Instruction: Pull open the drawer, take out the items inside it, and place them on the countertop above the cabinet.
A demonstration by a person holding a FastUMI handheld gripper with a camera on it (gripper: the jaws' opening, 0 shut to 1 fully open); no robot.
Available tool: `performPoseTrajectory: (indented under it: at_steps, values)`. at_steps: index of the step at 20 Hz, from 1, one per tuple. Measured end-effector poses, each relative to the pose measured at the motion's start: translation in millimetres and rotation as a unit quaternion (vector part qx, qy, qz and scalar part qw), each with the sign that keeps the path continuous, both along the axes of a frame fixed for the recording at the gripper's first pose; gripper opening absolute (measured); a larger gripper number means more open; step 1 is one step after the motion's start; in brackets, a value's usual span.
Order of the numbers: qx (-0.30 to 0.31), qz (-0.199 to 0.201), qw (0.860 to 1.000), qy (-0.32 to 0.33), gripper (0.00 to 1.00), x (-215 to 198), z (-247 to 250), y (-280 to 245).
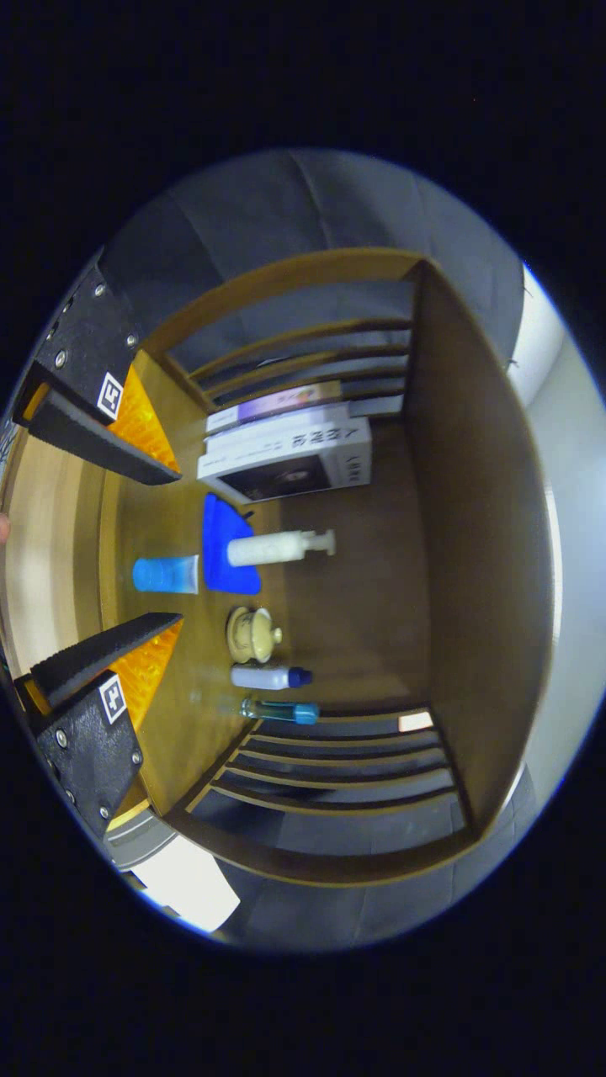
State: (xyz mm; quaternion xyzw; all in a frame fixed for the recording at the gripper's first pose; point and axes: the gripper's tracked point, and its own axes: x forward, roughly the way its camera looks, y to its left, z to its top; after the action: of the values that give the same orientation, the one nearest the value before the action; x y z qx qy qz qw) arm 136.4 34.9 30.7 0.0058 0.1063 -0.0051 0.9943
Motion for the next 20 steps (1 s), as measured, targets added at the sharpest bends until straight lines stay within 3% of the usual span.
performPoseTrajectory:
  at_steps: [6, 9, 15, 20]
  values:
    - [-0.039, 0.019, 0.998, -0.054, 0.94, -61, -8, 19]
    - [-0.056, 0.048, 0.995, -0.061, 0.94, -93, -30, 38]
    - [-0.071, 0.06, 0.995, -0.04, 0.94, -143, -86, 51]
    - [-0.092, 0.06, 0.994, 0.019, 0.94, -169, -142, 34]
